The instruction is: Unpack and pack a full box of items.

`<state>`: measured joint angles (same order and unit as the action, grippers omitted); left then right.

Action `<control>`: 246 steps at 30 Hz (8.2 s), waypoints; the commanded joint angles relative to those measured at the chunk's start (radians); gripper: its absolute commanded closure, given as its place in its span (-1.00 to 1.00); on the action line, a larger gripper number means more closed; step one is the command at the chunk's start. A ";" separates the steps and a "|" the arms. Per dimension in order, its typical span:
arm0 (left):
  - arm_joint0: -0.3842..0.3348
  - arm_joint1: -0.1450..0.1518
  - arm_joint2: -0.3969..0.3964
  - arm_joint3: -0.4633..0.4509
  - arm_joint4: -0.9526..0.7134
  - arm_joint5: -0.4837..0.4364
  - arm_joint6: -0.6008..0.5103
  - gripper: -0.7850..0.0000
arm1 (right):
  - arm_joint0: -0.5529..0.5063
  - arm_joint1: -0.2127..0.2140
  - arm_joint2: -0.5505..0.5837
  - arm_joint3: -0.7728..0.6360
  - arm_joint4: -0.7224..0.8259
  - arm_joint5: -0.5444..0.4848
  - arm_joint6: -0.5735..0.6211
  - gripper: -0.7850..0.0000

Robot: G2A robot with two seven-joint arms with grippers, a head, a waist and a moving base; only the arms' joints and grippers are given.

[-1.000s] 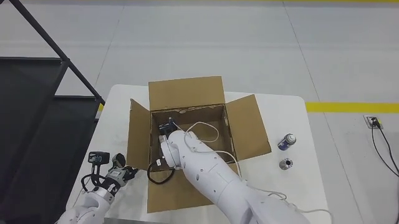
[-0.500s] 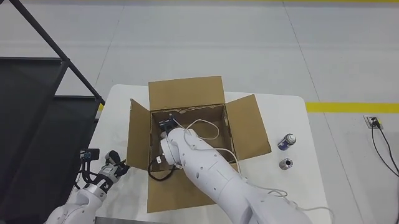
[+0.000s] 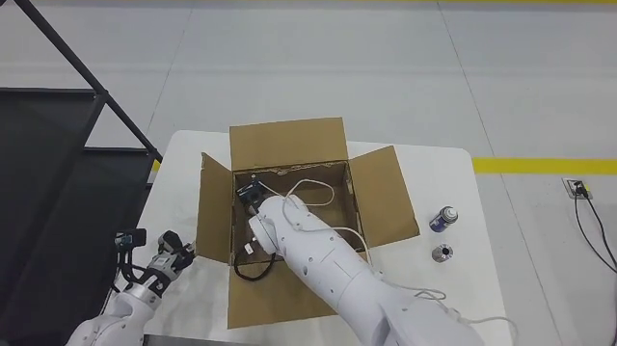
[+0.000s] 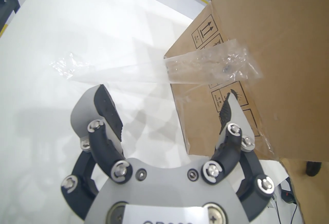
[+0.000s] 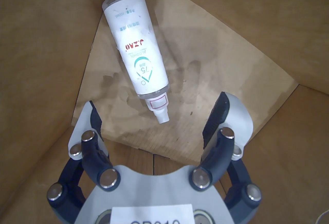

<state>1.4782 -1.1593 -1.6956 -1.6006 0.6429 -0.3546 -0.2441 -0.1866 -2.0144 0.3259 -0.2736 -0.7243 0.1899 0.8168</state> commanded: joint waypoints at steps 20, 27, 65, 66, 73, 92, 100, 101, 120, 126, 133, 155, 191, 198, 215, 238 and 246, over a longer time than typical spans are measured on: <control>0.054 0.005 -0.077 -0.042 -0.154 -0.025 -0.040 -1.00 | 0.004 0.008 -0.019 0.021 -0.093 -0.147 -0.009 -1.00; 0.054 0.005 -0.077 -0.042 -0.154 -0.025 -0.040 -1.00 | 0.007 0.008 -0.021 0.049 -0.113 -0.256 -0.055 -1.00; 0.054 0.005 -0.077 -0.042 -0.154 -0.025 -0.040 -1.00 | -0.002 0.004 -0.011 0.077 -0.061 -0.281 0.016 1.00; 0.054 0.005 -0.077 -0.042 -0.154 -0.025 -0.040 -1.00 | -0.001 0.004 -0.011 0.077 -0.061 -0.280 0.016 1.00; 0.054 0.005 -0.077 -0.042 -0.154 -0.025 -0.040 -1.00 | 0.011 0.004 -0.020 0.075 -0.075 -0.257 0.059 1.00; 0.054 0.005 -0.077 -0.042 -0.154 -0.025 -0.040 -1.00 | 0.015 0.011 -0.016 0.083 -0.100 -0.201 0.108 1.00; 0.054 0.005 -0.077 -0.042 -0.154 -0.025 -0.040 -1.00 | 0.008 0.019 0.002 0.103 -0.099 -0.228 0.083 1.00; 0.054 0.005 -0.077 -0.042 -0.154 -0.025 -0.040 -1.00 | 0.007 0.021 0.005 0.103 -0.096 -0.235 0.075 1.00; 0.054 0.005 -0.077 -0.042 -0.154 -0.025 -0.040 -1.00 | 0.022 0.032 0.032 -0.003 -0.157 -0.203 0.005 -1.00; 0.054 0.005 -0.077 -0.042 -0.154 -0.025 -0.040 -1.00 | 0.036 0.031 0.022 0.022 -0.205 -0.308 0.006 -1.00; 0.054 0.005 -0.077 -0.042 -0.154 -0.025 -0.040 -1.00 | 0.032 0.027 0.030 0.065 -0.216 -0.404 -0.081 -1.00; 0.054 0.005 -0.077 -0.042 -0.154 -0.025 -0.040 -1.00 | 0.011 0.015 0.054 0.118 -0.206 -0.415 -0.132 0.06; 0.063 0.007 -0.078 -0.048 -0.169 -0.028 -0.038 -1.00 | 0.024 0.015 0.096 0.053 -0.218 -0.322 -0.235 -1.00; 0.077 0.009 -0.096 -0.054 -0.218 -0.054 -0.033 -1.00 | 0.024 0.020 0.100 0.074 -0.242 -0.372 -0.332 -1.00; 0.215 0.015 -0.127 -0.153 0.017 -0.317 0.099 -1.00 | 0.041 0.019 0.136 0.086 -0.222 -0.309 -0.266 -1.00; 0.179 -0.039 0.098 -0.238 0.374 0.075 0.541 -1.00 | 0.019 0.063 0.167 0.044 -0.277 -0.405 -0.455 -1.00; 0.121 -0.050 0.169 -0.201 0.428 0.152 0.531 -0.85 | -0.029 0.100 0.180 -0.021 -0.326 -0.357 -0.578 -1.00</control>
<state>1.6031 -1.2083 -1.5334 -1.8042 1.0631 -0.2078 0.2880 -0.2123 -1.9191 0.5042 -0.2841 -1.0449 -0.1725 0.2436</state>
